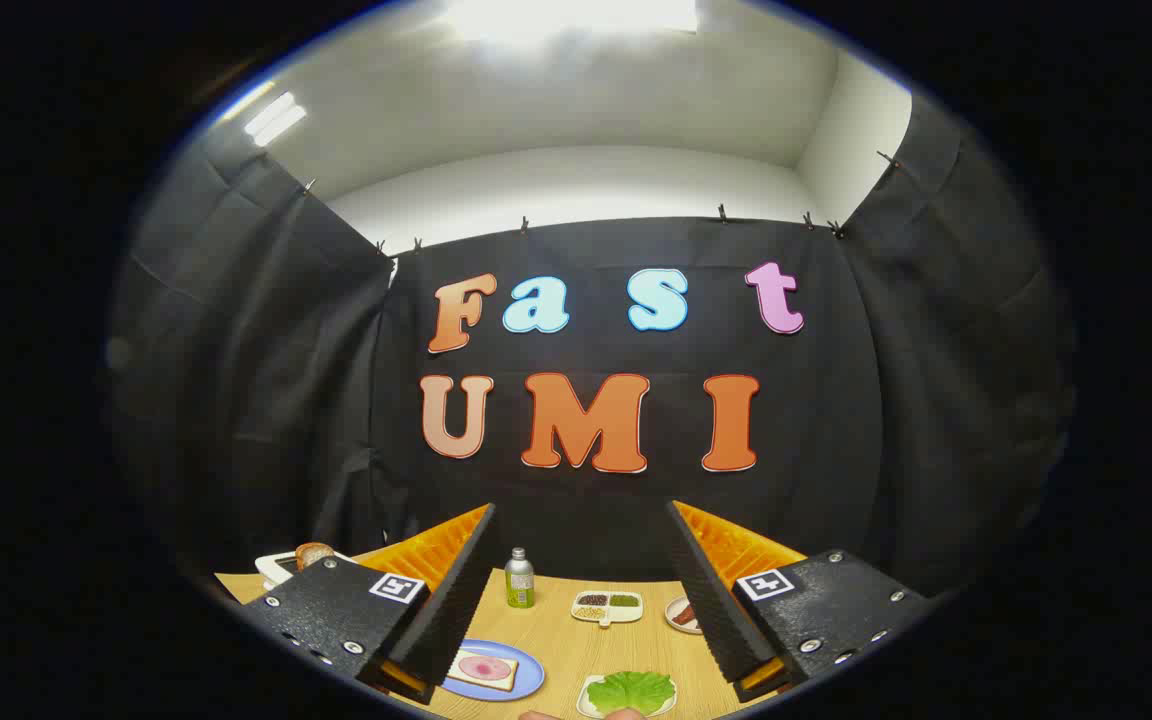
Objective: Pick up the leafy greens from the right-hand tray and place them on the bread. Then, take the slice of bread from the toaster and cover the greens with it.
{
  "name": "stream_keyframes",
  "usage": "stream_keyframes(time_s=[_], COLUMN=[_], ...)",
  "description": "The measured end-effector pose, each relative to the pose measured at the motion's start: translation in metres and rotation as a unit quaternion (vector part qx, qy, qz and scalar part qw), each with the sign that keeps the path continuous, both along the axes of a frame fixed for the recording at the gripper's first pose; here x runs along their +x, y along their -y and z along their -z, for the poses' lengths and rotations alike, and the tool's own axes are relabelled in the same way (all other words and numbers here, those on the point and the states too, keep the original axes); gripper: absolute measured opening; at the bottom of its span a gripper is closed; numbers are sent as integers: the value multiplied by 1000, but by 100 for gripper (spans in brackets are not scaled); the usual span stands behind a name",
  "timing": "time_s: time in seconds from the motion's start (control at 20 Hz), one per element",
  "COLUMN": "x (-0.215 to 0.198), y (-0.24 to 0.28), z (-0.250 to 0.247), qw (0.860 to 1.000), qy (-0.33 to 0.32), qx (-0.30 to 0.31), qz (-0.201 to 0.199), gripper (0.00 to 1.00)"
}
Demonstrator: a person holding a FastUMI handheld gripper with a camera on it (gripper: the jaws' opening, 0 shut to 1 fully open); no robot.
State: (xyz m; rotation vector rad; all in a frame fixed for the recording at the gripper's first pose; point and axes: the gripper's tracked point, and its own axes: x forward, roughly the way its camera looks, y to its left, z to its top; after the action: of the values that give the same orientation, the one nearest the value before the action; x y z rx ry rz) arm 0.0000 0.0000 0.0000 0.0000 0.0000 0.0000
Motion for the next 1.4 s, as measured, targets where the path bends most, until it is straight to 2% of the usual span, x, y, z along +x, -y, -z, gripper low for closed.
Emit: stream_keyframes(time_s=[0.75, 0.95, 1.25, 1.4], x=[-13, -5, 12, 18], y=[-11, -12, -21, -17], z=[-18, -11, 11, 31], qw=[1000, 1000, 1000, 999], qy=[16, 22, -4, -38], qx=[-7, -14, -8, 3], qz=[-1, 1, -17, -23], gripper=[97, 97, 97, 98])
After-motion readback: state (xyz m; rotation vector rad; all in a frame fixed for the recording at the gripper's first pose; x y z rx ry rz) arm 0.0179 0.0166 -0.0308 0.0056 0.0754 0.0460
